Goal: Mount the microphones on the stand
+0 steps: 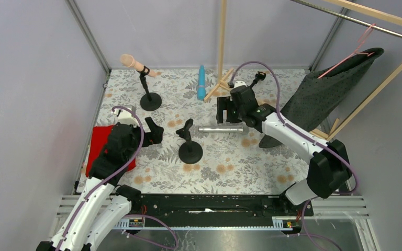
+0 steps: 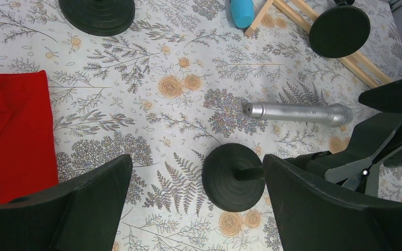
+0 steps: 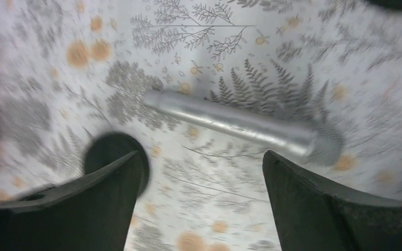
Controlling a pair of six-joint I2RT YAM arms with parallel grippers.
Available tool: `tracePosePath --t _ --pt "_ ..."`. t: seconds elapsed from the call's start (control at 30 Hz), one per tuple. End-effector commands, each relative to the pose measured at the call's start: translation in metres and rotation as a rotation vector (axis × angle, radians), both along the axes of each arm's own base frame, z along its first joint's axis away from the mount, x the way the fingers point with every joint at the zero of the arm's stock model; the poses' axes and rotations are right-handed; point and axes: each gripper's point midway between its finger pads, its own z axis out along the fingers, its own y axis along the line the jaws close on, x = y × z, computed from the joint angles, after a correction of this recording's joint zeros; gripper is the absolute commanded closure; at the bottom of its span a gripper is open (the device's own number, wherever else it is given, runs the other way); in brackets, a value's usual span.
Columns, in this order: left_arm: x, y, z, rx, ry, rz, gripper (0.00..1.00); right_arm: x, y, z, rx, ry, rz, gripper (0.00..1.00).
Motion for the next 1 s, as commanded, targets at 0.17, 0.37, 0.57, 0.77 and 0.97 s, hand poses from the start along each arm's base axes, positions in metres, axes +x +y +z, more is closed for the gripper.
tracePosePath --t 0.17,0.37,0.57,0.77,0.97 --pt "0.006 -0.001 0.011 -0.014 -0.053 0.001 0.01 0.011 0.011 -0.02 0.408 0.097 -0.994 0.0" --pt "0.005 -0.001 0.012 -0.016 -0.054 -0.003 0.01 0.028 0.011 -0.039 0.206 0.136 -1.157 0.0" --pt "0.005 0.0 0.014 -0.018 -0.062 0.001 0.01 0.037 0.011 -0.069 0.2 0.187 -1.224 0.0" --pt "0.004 -0.001 0.014 -0.018 -0.063 -0.004 0.01 0.047 -0.012 -0.087 0.18 0.22 -1.285 0.0" --pt "0.004 -0.001 0.014 -0.02 -0.065 -0.006 0.01 0.059 -0.036 -0.107 0.148 0.248 -1.324 0.01"
